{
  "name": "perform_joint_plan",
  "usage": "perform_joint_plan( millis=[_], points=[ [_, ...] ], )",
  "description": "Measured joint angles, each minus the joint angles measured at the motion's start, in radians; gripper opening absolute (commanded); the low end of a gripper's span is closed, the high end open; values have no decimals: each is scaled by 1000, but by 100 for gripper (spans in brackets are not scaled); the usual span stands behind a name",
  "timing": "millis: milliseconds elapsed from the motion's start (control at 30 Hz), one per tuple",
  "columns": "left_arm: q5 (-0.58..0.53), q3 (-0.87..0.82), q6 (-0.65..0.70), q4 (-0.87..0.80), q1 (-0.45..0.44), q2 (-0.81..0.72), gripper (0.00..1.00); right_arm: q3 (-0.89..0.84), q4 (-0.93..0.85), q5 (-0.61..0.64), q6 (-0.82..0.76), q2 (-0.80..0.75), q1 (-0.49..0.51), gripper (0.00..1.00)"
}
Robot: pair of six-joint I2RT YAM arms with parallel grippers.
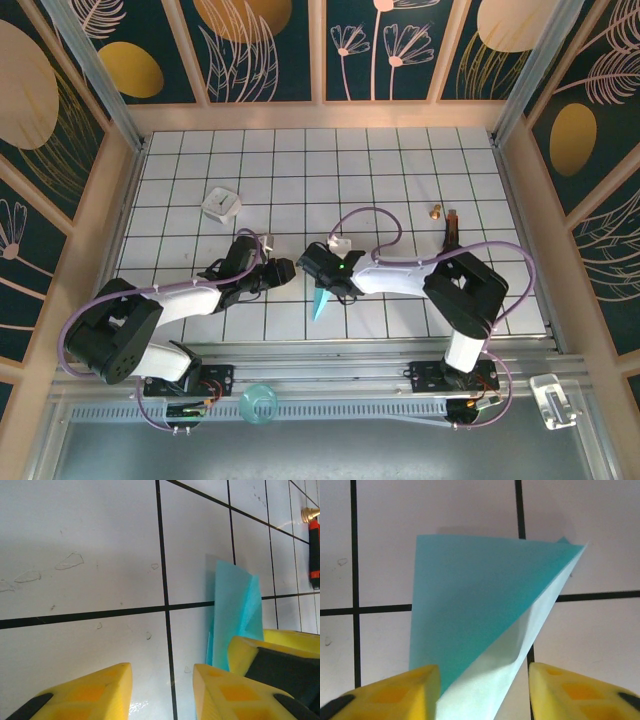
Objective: Fold a paper plane with a square sheet of paper (pick it up from the middle)
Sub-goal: Move a paper plane to the center of the table.
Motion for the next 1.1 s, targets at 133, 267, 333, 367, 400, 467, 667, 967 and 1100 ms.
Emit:
perform_joint_plan(
  millis=[133, 267, 333, 367, 400, 467, 667, 967, 1100],
  points=[
    [4, 0, -1, 0, 0, 0, 42, -21, 4, 6, 0, -34, -5, 22],
    [20, 0, -13, 4, 0, 0, 46, -55, 19, 5, -5, -70, -29, 6],
    [34, -2, -26, 24, 0, 0, 47, -86, 41, -6, -20, -98, -48, 0],
    [46, -7, -41, 44, 0, 0, 47, -110, 68, -18, -31, -120, -62, 0],
    [55, -13, -56, 64, 0, 0, 48, -134, 94, -35, -47, -143, -74, 0],
    [77, -36, -93, 109, 0, -5, 50, -198, 182, -102, -76, -209, -110, 0],
    [88, -77, -162, 170, 0, -62, 53, -312, 473, -324, -85, -314, -198, 0],
    [121, -79, -218, 244, 0, -46, 54, -489, 780, -556, -23, -259, -350, 0],
    [135, -72, -221, 258, -7, 8, 53, -534, 820, -594, -22, -241, -379, 0]
  ],
)
